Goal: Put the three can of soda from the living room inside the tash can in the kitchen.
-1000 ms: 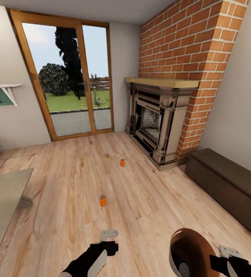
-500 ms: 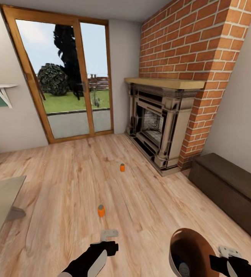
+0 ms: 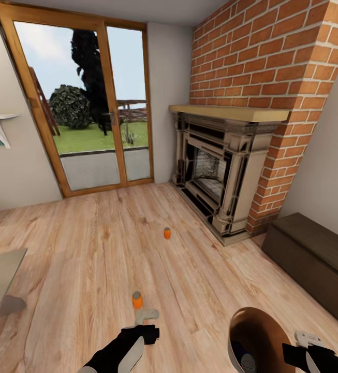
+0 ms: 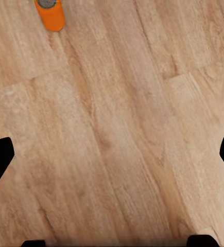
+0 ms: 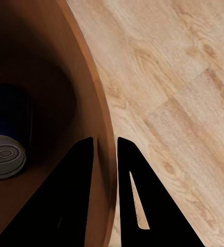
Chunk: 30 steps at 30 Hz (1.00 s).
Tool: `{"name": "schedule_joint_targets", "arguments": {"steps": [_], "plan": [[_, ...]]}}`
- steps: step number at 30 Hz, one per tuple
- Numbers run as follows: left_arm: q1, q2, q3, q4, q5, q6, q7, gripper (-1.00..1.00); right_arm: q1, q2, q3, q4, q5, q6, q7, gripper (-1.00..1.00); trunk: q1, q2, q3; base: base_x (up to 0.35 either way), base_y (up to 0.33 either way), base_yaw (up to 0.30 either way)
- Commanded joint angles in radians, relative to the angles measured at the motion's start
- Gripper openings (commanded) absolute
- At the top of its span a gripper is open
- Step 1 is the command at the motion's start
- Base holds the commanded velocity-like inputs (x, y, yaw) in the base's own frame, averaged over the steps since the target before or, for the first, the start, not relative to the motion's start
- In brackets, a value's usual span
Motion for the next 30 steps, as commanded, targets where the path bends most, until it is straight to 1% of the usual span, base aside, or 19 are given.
{"name": "schedule_joint_targets", "arguments": {"steps": [1,19,27,29,30], "plan": [[0.000,0.000,0.000,0.000,0.000,0.000,0.000,1.00,-0.001,0.000,-0.002,-0.001,-0.010,0.001,0.008,-1.00,0.000,0.000,0.000,0.344,0.118,0.000],[0.000,0.000,0.000,0.000,0.000,0.000,0.000,1.00,-0.001,0.000,-0.002,-0.001,-0.010,0.001,0.008,-1.00,0.000,0.000,0.000,0.344,0.113,0.000],[0.000,0.000,0.000,0.000,0.000,0.000,0.000,1.00,-0.001,0.001,-0.002,-0.001,-0.011,0.001,0.008,-1.00,0.000,0.000,0.000,0.344,0.062,0.000],[0.000,0.000,0.000,-0.001,0.001,-0.008,0.000,1.00,-0.001,0.001,-0.002,-0.001,-0.011,0.001,0.008,-1.00,0.000,0.000,0.000,0.333,0.013,0.000],[0.001,0.000,0.000,-0.001,0.002,-0.027,0.000,1.00,-0.001,0.000,-0.002,-0.001,-0.011,0.000,0.008,-1.00,0.000,0.000,0.000,0.179,0.006,0.000]]}}
